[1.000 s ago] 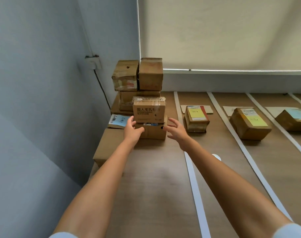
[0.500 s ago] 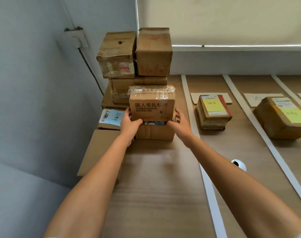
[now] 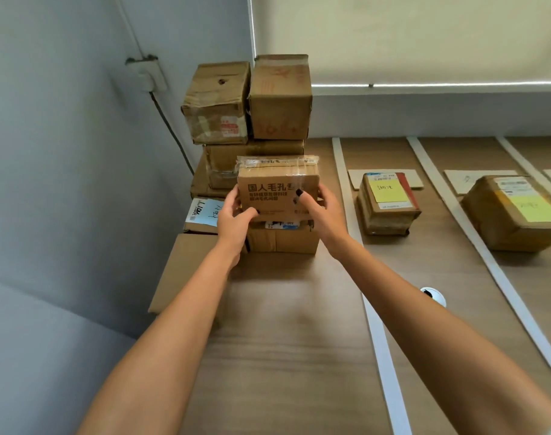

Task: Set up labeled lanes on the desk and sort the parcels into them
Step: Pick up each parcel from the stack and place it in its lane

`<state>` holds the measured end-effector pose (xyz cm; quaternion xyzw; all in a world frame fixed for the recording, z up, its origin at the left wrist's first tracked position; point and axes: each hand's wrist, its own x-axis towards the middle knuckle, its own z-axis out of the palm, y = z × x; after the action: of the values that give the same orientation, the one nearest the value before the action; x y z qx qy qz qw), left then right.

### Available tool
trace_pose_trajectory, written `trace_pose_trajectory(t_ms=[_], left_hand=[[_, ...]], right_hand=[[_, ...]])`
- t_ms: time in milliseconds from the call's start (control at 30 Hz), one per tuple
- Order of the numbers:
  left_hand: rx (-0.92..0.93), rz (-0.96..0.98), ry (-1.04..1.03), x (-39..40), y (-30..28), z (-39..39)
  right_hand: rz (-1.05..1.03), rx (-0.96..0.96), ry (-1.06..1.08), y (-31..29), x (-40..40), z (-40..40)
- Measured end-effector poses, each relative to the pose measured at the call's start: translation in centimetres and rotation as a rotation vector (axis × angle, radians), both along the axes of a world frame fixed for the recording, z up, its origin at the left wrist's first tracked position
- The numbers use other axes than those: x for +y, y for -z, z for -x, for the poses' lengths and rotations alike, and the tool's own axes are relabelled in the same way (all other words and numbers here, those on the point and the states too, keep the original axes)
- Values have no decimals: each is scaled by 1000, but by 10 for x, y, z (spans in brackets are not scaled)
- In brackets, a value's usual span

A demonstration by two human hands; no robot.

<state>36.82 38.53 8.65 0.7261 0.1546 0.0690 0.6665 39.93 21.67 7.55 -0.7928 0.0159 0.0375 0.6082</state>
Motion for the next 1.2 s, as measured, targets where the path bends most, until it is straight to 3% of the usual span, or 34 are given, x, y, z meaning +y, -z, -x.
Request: trace_pose_trajectory(t_ms=[200,667,1033,1200], left_hand=[[-35,115,5,-9,-41,41],[-85,243,-22,-50,-106,140],[-62,323,-11,-78,-105,203],[29,319,-32,-84,-95,220]], right_hand=[[-139,0,-21,-55,-13,47],[-364,71,16,-118,-60,157],[-347,95,130,-95,-79,208],[-337,75,135,-105,-83,237]])
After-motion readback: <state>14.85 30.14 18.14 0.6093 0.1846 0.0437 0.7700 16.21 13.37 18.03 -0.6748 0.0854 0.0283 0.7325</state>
